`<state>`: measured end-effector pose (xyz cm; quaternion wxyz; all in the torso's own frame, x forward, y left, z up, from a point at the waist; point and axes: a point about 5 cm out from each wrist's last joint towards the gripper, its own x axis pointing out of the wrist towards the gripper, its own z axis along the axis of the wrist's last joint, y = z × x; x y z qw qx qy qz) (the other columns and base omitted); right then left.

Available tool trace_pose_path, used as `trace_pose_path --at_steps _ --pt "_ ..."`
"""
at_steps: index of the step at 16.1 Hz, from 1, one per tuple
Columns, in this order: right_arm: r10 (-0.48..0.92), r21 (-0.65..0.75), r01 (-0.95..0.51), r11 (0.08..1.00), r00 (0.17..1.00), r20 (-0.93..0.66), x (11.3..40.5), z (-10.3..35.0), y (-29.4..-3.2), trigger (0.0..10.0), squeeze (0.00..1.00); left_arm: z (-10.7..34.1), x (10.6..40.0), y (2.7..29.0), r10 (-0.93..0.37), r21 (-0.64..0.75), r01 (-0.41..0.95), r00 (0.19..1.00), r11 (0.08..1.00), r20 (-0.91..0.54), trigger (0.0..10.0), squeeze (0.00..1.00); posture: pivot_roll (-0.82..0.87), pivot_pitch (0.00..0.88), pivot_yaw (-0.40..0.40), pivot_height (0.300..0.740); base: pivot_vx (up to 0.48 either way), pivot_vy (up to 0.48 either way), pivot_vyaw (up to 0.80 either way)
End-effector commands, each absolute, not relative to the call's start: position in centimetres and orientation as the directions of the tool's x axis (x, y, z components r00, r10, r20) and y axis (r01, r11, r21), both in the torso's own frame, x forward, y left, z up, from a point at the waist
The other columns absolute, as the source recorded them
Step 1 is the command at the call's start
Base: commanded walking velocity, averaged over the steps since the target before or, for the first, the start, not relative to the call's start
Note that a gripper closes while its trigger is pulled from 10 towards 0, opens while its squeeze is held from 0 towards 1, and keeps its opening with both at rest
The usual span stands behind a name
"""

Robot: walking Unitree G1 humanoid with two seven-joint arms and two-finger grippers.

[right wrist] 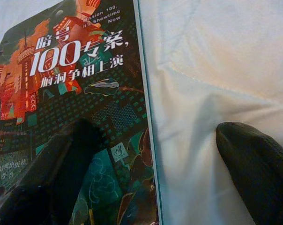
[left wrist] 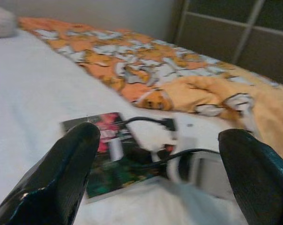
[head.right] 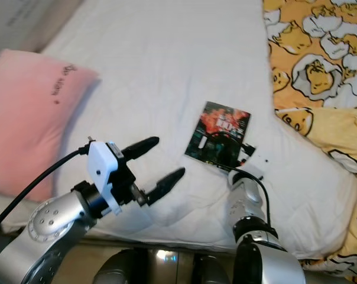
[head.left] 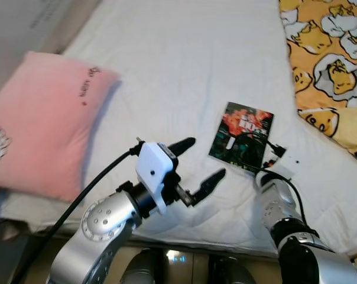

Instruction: Clean up the room

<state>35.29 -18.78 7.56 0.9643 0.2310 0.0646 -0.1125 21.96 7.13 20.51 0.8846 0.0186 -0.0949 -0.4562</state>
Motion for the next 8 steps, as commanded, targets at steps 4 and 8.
trace_pose_path --at_steps 4,8 --pt "-0.065 0.376 0.122 0.919 0.985 -0.161 35.6 7.7 -16.2 10.0 0.0 20.4 21.0 6.2 -0.835 0.089 0.833 0.531 0.546 0.147 10.0 0.0 0.34 0.408 0.011 0.74 0.0 0.0 0.0" --pt "0.025 0.366 0.027 0.93 0.99 -0.136 35.1 7.2 -13.3 10.0 0.0 20.1 21.0 6.1 -0.832 0.06 0.834 0.537 0.549 0.139 10.0 0.0 0.33 0.393 -0.005 0.74 0.0 0.0 0.0"
